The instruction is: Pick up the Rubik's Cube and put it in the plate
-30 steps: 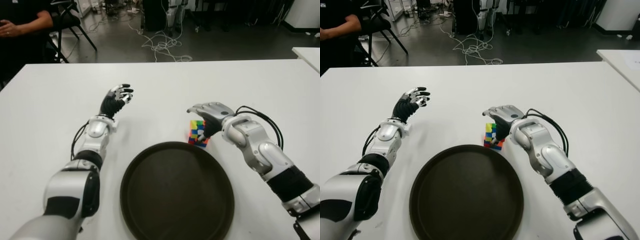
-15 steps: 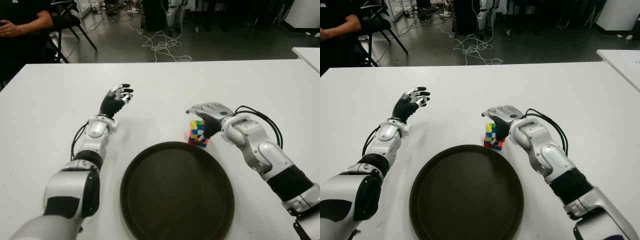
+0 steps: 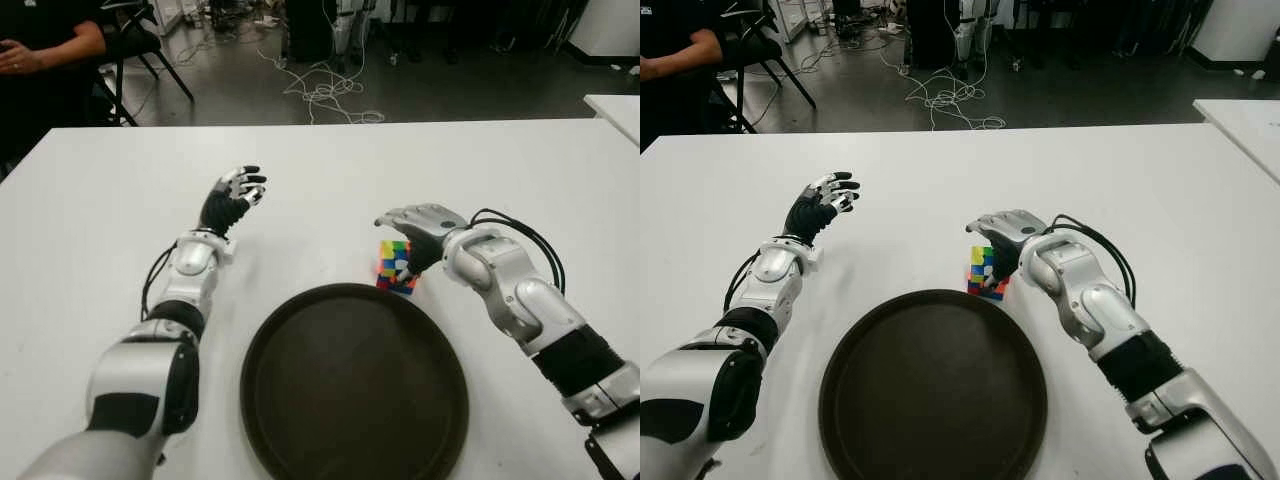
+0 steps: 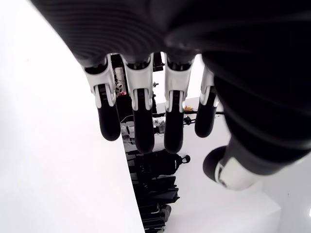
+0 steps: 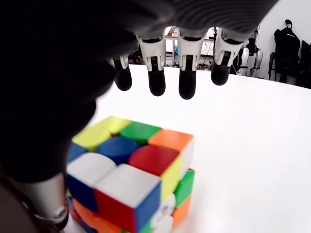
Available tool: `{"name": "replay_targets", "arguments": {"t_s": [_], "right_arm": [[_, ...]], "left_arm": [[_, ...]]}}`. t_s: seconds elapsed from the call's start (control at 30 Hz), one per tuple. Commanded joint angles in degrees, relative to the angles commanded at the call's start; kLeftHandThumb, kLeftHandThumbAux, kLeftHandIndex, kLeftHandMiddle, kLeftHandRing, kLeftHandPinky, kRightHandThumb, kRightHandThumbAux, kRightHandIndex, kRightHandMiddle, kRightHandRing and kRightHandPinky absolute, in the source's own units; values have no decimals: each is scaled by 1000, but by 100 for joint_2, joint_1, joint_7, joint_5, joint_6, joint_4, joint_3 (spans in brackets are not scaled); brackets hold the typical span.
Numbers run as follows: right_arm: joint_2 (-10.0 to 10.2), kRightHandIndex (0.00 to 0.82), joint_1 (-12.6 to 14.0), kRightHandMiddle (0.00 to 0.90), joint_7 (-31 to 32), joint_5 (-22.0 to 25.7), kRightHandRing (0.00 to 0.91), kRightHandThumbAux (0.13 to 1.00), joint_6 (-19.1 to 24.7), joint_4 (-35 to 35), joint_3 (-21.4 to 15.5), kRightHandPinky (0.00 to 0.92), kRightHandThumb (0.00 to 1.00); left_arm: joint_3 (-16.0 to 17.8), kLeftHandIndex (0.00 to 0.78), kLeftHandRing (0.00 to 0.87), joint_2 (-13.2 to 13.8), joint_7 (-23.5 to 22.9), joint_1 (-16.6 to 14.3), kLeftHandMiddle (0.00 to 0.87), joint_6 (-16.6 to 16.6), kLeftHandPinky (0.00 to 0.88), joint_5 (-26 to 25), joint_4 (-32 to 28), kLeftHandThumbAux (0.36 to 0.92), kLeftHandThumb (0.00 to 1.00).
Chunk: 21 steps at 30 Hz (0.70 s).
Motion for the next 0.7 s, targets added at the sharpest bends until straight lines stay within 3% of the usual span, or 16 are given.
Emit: {"name": "replay_targets", "arguments": {"t_s": [0.27,0.7], "right_arm": [[54,108,-60,128,-77,52,124,738,-116,265,18,103,0],[147,110,-145,131,-217,40,132,740,-256,628,56,121,0]], "left_arm": [[35,245,255,-6,-30,-5,291,31,253,-31,-2,683,71],[42,240,253,-17,15,-7,287,42,241,-15,-5,661,70]]}}
